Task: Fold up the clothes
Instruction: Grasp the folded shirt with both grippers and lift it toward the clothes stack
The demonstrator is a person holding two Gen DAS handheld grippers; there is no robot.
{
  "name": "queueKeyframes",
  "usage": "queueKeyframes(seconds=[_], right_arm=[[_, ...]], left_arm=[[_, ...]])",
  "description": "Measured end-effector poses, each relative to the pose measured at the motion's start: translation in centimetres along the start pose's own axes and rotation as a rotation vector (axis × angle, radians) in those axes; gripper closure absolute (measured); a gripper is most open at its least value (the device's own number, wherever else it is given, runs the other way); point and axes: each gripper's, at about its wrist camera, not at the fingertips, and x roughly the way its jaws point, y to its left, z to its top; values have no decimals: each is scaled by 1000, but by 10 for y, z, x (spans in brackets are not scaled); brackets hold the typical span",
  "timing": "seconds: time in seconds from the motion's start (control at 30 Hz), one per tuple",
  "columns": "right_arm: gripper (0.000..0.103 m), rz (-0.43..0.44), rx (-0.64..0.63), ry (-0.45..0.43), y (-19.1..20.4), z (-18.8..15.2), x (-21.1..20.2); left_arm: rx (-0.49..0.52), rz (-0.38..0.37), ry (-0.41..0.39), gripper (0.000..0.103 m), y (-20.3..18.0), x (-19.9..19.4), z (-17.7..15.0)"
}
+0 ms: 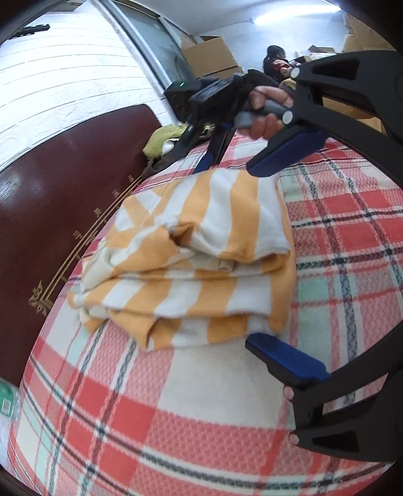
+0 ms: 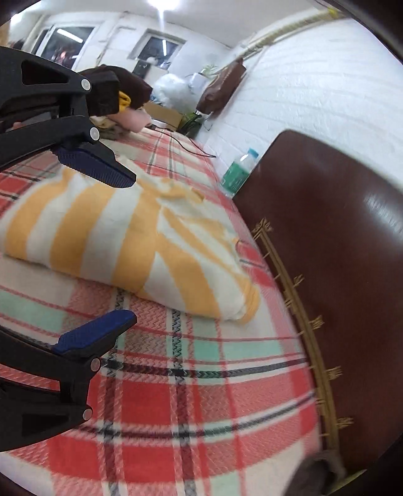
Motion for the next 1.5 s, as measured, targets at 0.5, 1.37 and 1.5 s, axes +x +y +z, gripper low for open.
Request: queueKeyframes(seconds=[0.5,1.37,1.5], right_arm=[[73,127,123,63,-10,19,62],[74,659,-83,72,429,9,94],[72,612,-85,169,468,-30,163]], left_arm=[[-164,-98,58,64,11,20,-1],[30,192,-582,66,-11,-474,11],[-38,368,-635,63,39,-523,-10]])
